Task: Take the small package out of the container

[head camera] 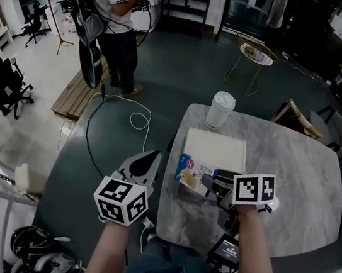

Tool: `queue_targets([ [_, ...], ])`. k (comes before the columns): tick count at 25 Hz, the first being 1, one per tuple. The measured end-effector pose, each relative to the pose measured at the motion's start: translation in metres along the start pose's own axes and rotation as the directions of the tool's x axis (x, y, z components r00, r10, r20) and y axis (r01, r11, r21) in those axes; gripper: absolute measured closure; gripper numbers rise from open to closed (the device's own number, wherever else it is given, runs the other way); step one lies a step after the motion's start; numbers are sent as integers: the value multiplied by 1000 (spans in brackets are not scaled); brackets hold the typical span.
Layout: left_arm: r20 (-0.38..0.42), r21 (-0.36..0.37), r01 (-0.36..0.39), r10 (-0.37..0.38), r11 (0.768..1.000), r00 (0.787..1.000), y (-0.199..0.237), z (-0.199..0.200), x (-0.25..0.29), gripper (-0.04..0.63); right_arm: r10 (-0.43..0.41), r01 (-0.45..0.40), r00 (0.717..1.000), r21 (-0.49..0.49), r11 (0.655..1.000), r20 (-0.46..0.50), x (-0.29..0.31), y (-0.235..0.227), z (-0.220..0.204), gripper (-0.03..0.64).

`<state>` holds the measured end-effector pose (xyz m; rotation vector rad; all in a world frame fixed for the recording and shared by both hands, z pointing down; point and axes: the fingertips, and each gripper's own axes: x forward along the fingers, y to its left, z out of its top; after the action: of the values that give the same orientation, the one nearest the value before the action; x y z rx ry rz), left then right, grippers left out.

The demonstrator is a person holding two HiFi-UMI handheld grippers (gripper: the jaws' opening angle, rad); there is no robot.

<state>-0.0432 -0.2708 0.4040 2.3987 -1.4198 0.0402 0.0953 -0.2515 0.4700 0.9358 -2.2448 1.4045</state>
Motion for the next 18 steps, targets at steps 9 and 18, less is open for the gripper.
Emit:
queue_targets([
  [9, 79, 51, -59, 55, 997, 995, -12, 30, 14, 583, 97, -86, 992, -122, 989, 84, -21, 15, 37, 523],
  [18, 163, 111, -98, 79, 989, 983, -28, 45, 24, 583, 276, -140, 908, -392, 909, 315, -62, 38, 73, 523],
])
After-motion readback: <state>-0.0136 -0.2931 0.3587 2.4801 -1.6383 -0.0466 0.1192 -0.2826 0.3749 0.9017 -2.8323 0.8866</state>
